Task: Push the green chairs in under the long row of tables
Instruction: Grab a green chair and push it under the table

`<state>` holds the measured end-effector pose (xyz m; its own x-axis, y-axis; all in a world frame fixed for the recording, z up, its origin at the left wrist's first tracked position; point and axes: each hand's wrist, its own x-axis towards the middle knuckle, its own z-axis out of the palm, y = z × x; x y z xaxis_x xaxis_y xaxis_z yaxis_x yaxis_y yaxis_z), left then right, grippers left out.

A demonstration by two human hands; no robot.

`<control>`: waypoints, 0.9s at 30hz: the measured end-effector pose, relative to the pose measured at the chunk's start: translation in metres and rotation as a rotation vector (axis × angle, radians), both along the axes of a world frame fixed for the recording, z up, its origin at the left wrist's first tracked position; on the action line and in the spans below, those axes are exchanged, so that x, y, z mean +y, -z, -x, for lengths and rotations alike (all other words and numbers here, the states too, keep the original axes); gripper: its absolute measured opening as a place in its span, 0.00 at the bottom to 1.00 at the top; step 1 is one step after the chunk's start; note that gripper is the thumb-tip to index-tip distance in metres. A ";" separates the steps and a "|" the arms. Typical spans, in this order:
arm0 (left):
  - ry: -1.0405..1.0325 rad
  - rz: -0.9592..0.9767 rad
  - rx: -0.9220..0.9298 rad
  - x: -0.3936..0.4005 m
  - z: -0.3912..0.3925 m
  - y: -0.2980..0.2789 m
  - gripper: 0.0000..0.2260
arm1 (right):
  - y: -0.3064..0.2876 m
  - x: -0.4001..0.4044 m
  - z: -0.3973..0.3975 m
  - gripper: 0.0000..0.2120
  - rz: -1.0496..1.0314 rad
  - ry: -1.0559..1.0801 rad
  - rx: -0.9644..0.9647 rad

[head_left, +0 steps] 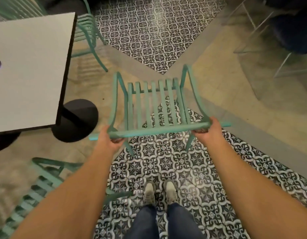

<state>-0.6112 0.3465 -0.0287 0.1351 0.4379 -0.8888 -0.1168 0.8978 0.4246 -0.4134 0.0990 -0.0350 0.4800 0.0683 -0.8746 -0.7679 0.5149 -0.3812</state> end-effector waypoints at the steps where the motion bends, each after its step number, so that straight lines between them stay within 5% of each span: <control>1: 0.000 0.023 0.007 0.002 0.002 0.002 0.19 | 0.000 0.003 -0.003 0.16 0.012 -0.002 0.009; 7: 0.058 0.094 0.031 0.018 -0.001 0.012 0.12 | 0.002 0.011 -0.021 0.03 0.127 -0.030 0.086; 27: -0.241 0.102 -0.045 -0.059 -0.089 0.005 0.07 | 0.017 -0.004 -0.166 0.05 0.120 -0.252 0.006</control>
